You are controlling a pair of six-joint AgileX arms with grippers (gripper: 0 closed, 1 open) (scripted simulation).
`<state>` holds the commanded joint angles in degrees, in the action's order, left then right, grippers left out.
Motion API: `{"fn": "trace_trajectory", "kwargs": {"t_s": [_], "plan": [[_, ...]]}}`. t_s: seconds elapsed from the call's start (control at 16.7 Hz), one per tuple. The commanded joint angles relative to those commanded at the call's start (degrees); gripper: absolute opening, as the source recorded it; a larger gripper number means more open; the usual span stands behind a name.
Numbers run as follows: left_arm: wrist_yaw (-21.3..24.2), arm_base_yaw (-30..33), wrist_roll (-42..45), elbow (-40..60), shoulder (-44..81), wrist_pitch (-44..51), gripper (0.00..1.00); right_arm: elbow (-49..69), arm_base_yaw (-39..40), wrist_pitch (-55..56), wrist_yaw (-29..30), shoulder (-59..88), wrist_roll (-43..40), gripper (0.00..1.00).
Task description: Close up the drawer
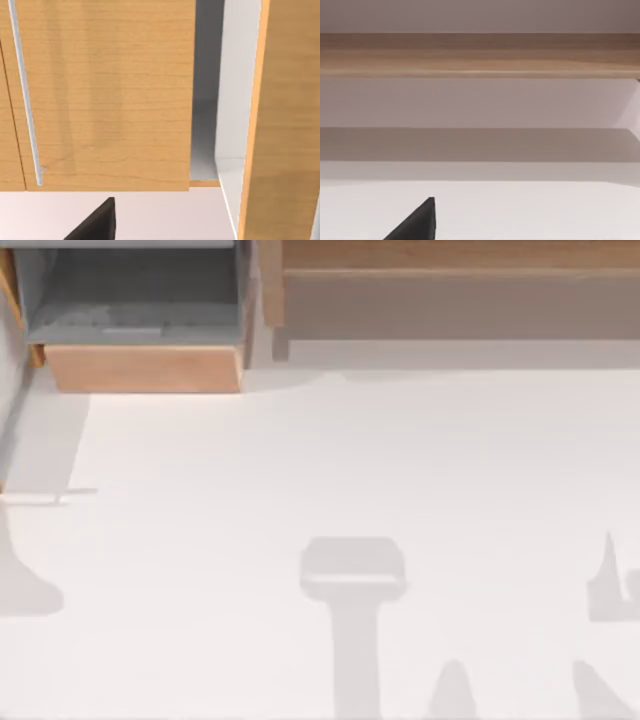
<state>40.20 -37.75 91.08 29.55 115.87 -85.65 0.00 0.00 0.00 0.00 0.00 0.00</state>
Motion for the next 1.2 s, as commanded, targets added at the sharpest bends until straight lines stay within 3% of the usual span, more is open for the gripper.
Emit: {"fn": "trace_trajectory", "kwargs": {"t_s": [0.78, 1.2], "plan": [[0.0, 0.0, 0.0, 0.0, 0.0, 0.0, 0.02, 0.0, 0.0, 0.0, 0.0, 0.0, 0.0, 1.0], [0.0, 0.0, 0.0, 0.0, 0.0, 0.0, 0.0, 0.0, 0.0, 0.0, 0.0, 0.0, 0.0, 1.0]]}}
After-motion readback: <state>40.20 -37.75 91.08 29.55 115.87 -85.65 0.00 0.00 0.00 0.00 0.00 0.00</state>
